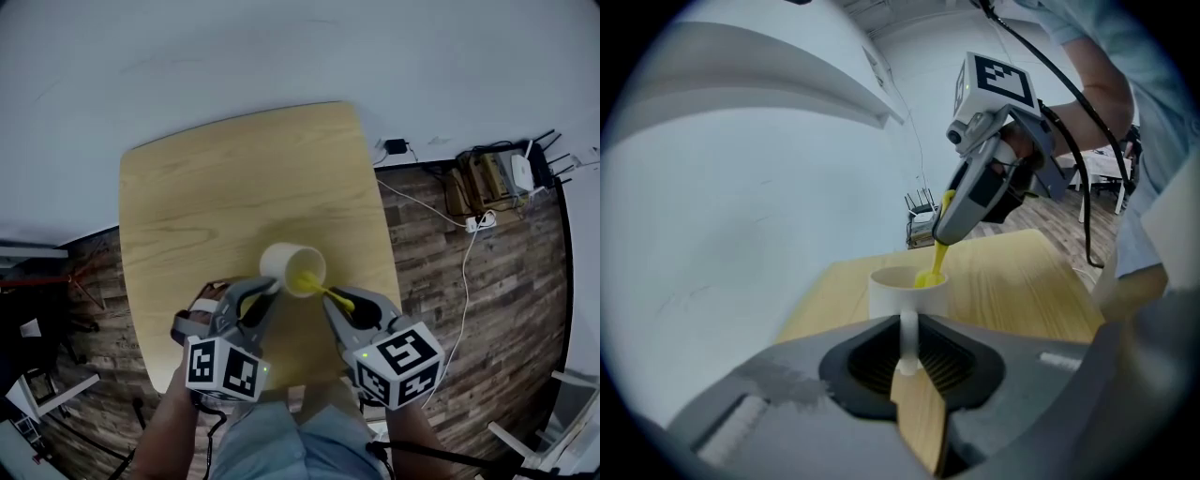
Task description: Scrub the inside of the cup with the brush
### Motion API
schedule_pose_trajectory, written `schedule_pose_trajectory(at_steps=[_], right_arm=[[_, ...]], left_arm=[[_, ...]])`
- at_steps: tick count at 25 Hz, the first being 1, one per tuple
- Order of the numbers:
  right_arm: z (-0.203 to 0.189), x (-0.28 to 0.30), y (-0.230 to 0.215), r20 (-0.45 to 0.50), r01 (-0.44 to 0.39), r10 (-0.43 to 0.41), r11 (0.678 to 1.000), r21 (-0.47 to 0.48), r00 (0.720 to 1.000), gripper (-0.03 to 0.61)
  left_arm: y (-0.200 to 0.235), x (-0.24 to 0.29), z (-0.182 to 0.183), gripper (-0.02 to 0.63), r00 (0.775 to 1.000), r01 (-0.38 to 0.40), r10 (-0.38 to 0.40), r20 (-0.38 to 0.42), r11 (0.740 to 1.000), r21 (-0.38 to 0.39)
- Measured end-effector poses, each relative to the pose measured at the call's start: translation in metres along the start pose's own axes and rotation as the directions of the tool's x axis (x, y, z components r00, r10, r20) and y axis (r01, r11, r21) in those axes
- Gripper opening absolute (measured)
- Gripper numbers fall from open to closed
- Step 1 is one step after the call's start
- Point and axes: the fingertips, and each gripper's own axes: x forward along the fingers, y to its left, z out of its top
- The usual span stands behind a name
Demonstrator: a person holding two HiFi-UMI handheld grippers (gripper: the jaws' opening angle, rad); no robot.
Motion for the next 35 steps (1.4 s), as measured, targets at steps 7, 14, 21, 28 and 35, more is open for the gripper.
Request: schedule_pose_trajectory(at_steps=[7, 14, 21, 28, 35], right_arm=[[0.014, -0.010, 0.019, 0.086, -0.058, 0.052, 0.996, 0.068, 0.995, 0.040], [0.056, -0.041, 0.030, 0.218, -0.055, 0.051, 0.998, 0.010, 0.975, 0.039], [0.057, -0.053, 0.036, 0.222, 0.006, 0.008, 0.998, -0.060, 0.975, 0.040], [0.054, -0.054, 0.047, 0.211, 0.027, -0.005, 0.995, -0.099, 0.977, 0.040], [0.057, -0.058, 0.055, 0.234, 0.038, -0.005, 0.990, -0.137, 0.972, 0.040]], left_arm=[[-0.006, 0.003, -0.001, 0.075, 1.000, -0.006, 0.007, 0.027, 1.000, -0.027], [-0.002, 0.003, -0.015, 0.075, 0.997, -0.029, 0.035, 0.074, 0.996, -0.081], [-0.004, -0.003, -0.037, 0.077, 0.984, -0.013, 0.077, 0.163, 0.932, -0.361], [-0.004, -0.009, -0.048, 0.080, 0.978, -0.003, 0.092, 0.188, 0.903, -0.429], [-0.010, -0.021, -0.056, 0.080, 0.975, -0.008, 0.114, 0.191, 0.876, -0.482]])
